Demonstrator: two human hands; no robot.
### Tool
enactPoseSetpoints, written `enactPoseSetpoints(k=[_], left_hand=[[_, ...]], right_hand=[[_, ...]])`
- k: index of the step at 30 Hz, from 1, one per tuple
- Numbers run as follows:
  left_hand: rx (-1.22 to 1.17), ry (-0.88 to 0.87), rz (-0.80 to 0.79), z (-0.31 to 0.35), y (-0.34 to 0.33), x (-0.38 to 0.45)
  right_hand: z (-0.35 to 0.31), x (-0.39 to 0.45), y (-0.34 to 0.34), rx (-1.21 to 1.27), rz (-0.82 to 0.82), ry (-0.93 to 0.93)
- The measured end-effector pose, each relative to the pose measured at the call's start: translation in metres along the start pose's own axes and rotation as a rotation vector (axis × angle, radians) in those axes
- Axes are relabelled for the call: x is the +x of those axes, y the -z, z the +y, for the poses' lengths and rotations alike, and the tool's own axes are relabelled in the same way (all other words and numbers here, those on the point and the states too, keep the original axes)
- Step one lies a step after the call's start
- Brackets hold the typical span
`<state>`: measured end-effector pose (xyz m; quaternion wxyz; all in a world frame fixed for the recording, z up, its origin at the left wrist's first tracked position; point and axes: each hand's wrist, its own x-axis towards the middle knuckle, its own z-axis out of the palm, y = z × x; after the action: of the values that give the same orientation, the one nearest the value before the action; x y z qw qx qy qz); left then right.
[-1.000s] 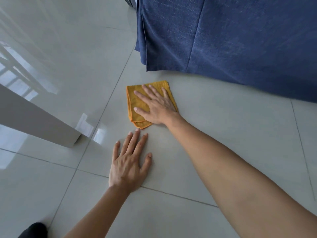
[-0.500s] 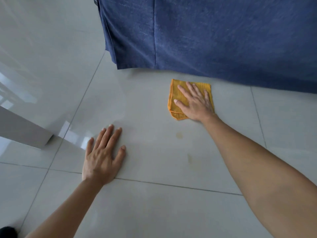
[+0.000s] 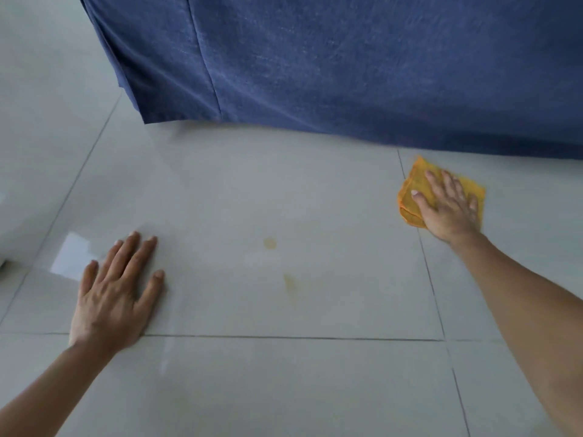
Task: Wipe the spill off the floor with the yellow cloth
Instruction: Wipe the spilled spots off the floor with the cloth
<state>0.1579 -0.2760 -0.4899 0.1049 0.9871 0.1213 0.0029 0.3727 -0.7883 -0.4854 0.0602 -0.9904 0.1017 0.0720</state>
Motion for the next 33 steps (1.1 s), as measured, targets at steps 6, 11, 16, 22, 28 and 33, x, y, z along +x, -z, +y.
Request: enactPoseSetpoints(k=[6, 11, 16, 22, 28, 33], left_hand=[[-0.073, 0.007, -0.057, 0.012, 0.007, -0.042], [-0.067, -0.014, -0.111, 0.006, 0.009, -0.089], [-0.064, -0.003, -0.120, 0.008, 0.010, -0.085], [-0.111, -0.005, -0.119, 0.008, 0.012, -0.083], [-0.152, -0.008, -0.092, 0.007, 0.009, -0.082], [-0.173, -0.016, -0.056, 0.005, 0.004, -0.081]], right_hand=[[-0.030, -0.030, -0.003, 0.014, -0.001, -0.098], [-0.073, -0.058, -0.009, 0.029, -0.017, -0.038], [-0.136, -0.072, -0.018, 0.038, -0.019, 0.074], [-0.232, -0.084, -0.031, 0.060, -0.006, 0.208], [-0.333, -0.095, -0.045, 0.078, -0.028, 0.354], [-0.412, -0.106, -0.056, 0.085, -0.049, 0.496]])
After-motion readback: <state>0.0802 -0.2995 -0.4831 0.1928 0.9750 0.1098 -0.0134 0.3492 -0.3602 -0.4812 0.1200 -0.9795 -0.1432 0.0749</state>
